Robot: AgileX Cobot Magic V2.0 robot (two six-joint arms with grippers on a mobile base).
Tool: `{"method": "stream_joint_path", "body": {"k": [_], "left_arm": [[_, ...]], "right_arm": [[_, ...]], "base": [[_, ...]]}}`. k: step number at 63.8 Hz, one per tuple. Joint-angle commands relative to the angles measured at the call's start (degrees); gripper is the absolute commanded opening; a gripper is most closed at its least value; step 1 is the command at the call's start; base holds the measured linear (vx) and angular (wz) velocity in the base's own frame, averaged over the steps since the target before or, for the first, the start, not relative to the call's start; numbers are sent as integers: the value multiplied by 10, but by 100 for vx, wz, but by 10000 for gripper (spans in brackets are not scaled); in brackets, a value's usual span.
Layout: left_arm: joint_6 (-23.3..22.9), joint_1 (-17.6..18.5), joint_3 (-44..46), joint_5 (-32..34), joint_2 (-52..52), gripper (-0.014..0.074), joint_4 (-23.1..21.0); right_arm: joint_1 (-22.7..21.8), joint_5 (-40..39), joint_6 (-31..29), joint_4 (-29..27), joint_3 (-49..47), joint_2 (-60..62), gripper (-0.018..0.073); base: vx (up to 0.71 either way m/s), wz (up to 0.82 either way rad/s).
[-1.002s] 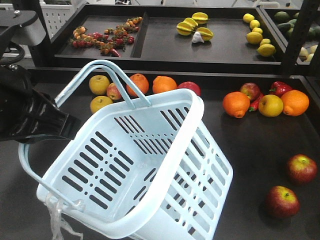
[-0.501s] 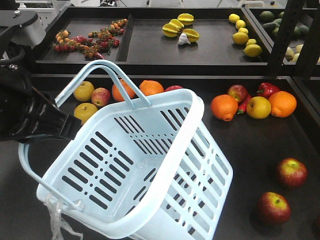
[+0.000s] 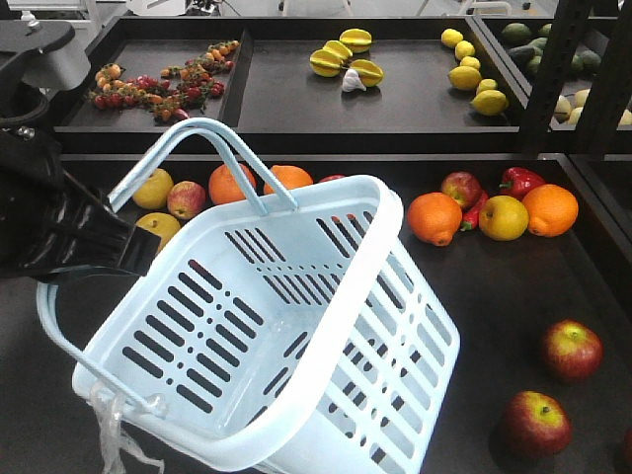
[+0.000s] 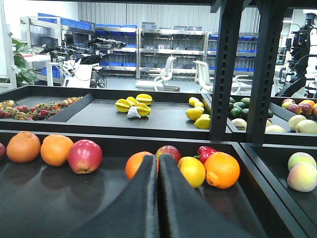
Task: Pick three apples into basket with both arms
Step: 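Drive the base around to the apple table holding the basket aloft, then lower the light-blue basket onto the table and open the left gripper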
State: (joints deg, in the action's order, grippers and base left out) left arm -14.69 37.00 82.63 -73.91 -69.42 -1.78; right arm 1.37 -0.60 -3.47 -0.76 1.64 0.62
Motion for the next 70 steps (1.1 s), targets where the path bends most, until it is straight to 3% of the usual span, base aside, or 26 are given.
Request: {"method": "stream_joint_path", "body": {"k": [1,70], "left_arm": [[-7,4,17,25,16,-7,-8],[-7,4,17,25,16,-6,-8]], "right_arm": [[-3,-44,-3,3,8,6,-4],[-3,-44,-3,3,8,6,-4]], "base": [[1,-2],[0,0]]}}
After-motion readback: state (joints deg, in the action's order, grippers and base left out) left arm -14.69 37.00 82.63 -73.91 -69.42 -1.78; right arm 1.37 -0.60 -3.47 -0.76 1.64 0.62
